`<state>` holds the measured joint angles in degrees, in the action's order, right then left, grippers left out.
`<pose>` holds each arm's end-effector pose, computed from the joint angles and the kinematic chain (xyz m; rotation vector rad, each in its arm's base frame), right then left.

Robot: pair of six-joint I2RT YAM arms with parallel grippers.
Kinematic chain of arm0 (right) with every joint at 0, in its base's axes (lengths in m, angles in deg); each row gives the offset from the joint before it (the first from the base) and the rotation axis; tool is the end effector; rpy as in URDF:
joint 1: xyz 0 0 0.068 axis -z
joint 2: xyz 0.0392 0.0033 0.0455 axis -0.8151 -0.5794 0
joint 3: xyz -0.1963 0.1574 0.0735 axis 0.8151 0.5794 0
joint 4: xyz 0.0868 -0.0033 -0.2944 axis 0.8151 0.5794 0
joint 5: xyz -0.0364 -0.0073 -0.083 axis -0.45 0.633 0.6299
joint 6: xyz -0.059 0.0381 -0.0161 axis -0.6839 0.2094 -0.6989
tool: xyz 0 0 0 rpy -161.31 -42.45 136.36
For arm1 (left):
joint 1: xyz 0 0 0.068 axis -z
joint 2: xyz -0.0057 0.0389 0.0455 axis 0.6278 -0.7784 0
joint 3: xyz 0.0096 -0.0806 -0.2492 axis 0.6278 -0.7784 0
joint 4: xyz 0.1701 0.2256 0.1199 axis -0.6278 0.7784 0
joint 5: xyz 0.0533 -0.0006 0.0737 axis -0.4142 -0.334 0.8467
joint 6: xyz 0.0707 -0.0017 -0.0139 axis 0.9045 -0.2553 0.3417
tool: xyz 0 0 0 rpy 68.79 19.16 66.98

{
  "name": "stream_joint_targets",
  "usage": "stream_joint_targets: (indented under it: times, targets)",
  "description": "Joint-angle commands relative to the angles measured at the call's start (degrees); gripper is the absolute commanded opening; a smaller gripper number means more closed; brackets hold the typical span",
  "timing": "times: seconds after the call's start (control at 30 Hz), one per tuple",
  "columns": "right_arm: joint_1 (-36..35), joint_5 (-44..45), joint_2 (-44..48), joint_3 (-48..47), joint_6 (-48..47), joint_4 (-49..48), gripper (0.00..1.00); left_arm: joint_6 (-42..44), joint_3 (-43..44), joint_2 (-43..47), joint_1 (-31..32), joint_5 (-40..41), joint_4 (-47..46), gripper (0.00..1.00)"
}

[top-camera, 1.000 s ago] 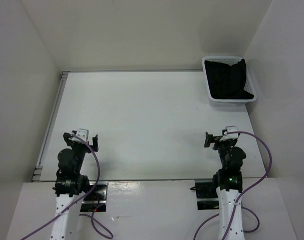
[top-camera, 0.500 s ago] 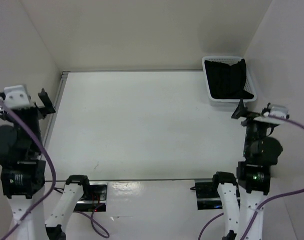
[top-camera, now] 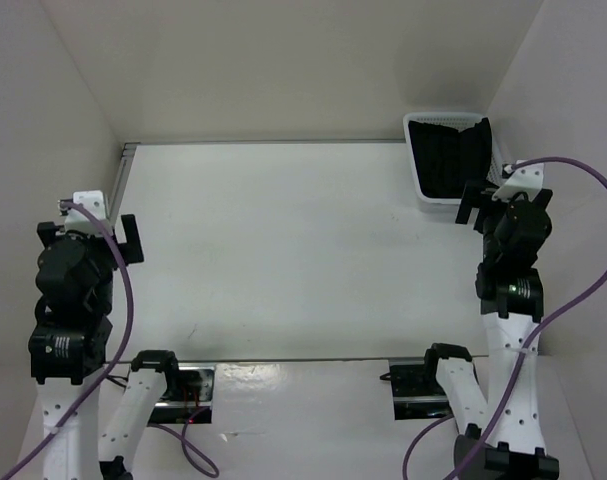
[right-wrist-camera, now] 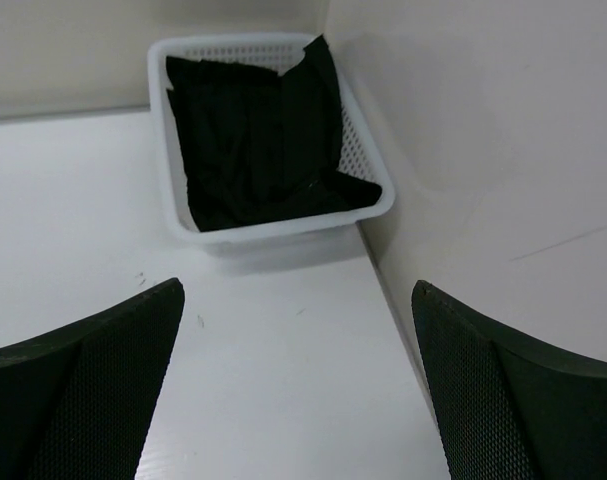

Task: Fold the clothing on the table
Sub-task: Grab the skirt from the pile

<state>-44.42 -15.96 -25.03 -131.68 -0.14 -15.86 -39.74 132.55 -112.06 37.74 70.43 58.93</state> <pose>0.2251 -0.0508 0.4025 0.1466 1.6924 -0.3975 0.1486 0.0237 0.4411 -0.2253 1.6719 0.3675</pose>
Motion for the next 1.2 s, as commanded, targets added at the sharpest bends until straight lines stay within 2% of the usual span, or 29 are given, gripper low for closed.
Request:
stream_joint_targets:
  times: [0.0, 0.07, 0.13, 0.2, 0.3, 0.43, 0.53, 0.7, 0.87, 1.17]
  targets:
    - [0.5, -3.9, -4.0, 1.6, 1.9, -2.2, 0.98, -5.4, -0.1, -4.7, 0.1, -6.7, -1.3, 0.99]
    - [0.5, -3.9, -8.7, 0.9, 2.4, -3.3, 0.98, -6.3, -0.6, -8.9, 0.1, -9.1, -1.3, 0.99]
    - [1.1, -4.6, -18.5, -3.6, 1.8, -2.4, 0.98, -6.8, -1.2, -12.6, 0.1, -10.6, -1.3, 0.99]
    - [1.7, -5.1, -28.1, -9.5, 0.9, -1.3, 0.98, -6.2, -2.3, -13.2, -1.1, -11.3, -2.4, 0.99]
    - [3.9, -6.4, -37.2, -16.2, 0.3, 0.4, 0.98, -4.4, -6.4, -11.4, -2.0, -12.8, -7.3, 0.99]
    - [5.8, -6.4, -47.3, -22.3, 0.3, 2.2, 0.97, -3.8, -6.4, -13.9, -2.0, -11.5, -6.8, 0.99]
    - [6.9, -6.4, -52.4, -25.0, 0.8, 2.2, 0.85, -3.8, -5.2, -17.1, -2.0, -13.6, -5.5, 0.99]
    - [6.9, -4.3, -57.6, -28.6, 0.8, 1.0, 0.81, -3.8, -5.7, -19.1, -2.0, -14.8, -5.5, 0.99]
    - [6.9, -2.3, -63.0, -33.4, 0.8, 0.5, 0.81, -3.8, -8.6, -19.7, -2.0, -15.3, -6.6, 0.99]
    - [6.3, 0.8, -70.8, -41.3, -0.2, 1.2, 0.81, -3.8, -8.6, -17.8, -3.7, -15.9, -5.4, 0.99]
